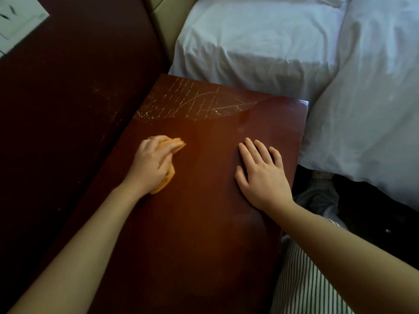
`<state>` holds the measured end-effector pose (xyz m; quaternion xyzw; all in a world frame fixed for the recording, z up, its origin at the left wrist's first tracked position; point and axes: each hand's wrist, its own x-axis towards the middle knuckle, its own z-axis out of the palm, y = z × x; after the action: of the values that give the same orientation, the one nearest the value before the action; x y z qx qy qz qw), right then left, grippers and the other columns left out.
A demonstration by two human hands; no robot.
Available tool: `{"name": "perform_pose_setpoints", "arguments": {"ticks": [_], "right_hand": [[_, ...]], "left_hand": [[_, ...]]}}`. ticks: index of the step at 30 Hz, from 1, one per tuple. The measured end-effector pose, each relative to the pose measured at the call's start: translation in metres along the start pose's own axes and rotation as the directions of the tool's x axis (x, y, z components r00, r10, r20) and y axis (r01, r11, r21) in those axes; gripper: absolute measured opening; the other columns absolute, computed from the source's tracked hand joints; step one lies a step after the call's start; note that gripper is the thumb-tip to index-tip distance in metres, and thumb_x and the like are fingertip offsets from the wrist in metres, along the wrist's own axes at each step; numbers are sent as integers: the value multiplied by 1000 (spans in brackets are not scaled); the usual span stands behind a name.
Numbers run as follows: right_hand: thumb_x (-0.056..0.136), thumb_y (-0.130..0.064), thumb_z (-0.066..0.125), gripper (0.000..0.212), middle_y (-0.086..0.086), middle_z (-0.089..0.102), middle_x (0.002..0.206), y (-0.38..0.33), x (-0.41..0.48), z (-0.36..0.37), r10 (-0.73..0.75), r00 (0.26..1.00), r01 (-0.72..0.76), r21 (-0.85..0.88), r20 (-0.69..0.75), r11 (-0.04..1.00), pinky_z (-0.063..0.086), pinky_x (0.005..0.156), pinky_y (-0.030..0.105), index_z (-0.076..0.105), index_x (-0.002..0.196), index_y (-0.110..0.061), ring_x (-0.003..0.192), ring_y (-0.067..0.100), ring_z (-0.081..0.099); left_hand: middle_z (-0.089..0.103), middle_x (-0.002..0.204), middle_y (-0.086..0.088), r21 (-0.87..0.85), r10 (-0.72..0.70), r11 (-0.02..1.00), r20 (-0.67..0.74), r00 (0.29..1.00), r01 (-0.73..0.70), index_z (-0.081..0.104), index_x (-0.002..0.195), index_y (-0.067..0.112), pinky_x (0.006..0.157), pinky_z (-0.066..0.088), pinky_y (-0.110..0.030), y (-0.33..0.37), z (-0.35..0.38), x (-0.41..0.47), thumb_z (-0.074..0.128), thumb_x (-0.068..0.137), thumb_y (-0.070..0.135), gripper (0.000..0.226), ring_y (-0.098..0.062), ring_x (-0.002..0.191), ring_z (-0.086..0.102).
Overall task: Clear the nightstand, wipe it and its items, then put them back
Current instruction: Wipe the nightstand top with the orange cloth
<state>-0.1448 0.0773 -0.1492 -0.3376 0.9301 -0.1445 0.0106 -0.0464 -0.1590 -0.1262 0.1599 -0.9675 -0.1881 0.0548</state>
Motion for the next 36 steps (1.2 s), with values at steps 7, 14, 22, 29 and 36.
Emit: {"name": "perform_pose_setpoints", "arguments": {"ticks": [7, 14, 22, 29, 36], "right_hand": [[89, -38, 26, 59, 9, 45, 144, -1, 0, 1, 2, 1000, -2, -5, -8, 1000, 11, 108, 41, 48, 136, -8, 135, 28, 38], [89, -40, 23, 62, 8, 41, 147, 0, 0, -1, 0, 1000, 0, 0, -1, 1000, 8, 109, 39, 44, 139, -10, 138, 26, 33], [89, -39, 25, 60, 8, 43, 145, -1, 0, -1, 4, 1000, -4, 2, -5, 1000, 10, 109, 40, 46, 138, -9, 136, 27, 35], [89, -40, 23, 61, 8, 41, 147, 0, 0, -1, 5, 1000, -5, 2, 4, 1000, 9, 110, 40, 44, 139, -11, 138, 27, 33], [89, -39, 26, 60, 8, 44, 144, 0, 1, 0, 4, 1000, -4, 8, -14, 1000, 11, 109, 40, 47, 137, -9, 136, 27, 36]], "left_hand": [[40, 140, -7, 38, -448, 878, -282, 848, 477, 48, 134, 25, 101, 32, -40, 25, 18, 51, 42, 96, 16, 39, -29, 125, 34], [46, 134, -6, 22, -28, 999, -100, 995, 30, 53, 130, 28, 98, 31, -37, 50, 26, 31, 41, 95, 14, 40, -26, 122, 35], [42, 136, -9, 19, -361, 925, -269, 893, 380, 52, 131, 23, 100, 33, -40, 17, 14, 27, 42, 95, 14, 39, -30, 123, 35], [43, 136, -6, -6, -421, 898, -308, 854, 440, 51, 132, 25, 98, 33, -38, 50, 32, 61, 41, 96, 16, 38, -27, 121, 37], [45, 133, -5, -12, -20, 1000, -55, 998, 19, 53, 130, 29, 99, 34, -40, 33, 18, 21, 43, 94, 12, 40, -26, 121, 34]]}}
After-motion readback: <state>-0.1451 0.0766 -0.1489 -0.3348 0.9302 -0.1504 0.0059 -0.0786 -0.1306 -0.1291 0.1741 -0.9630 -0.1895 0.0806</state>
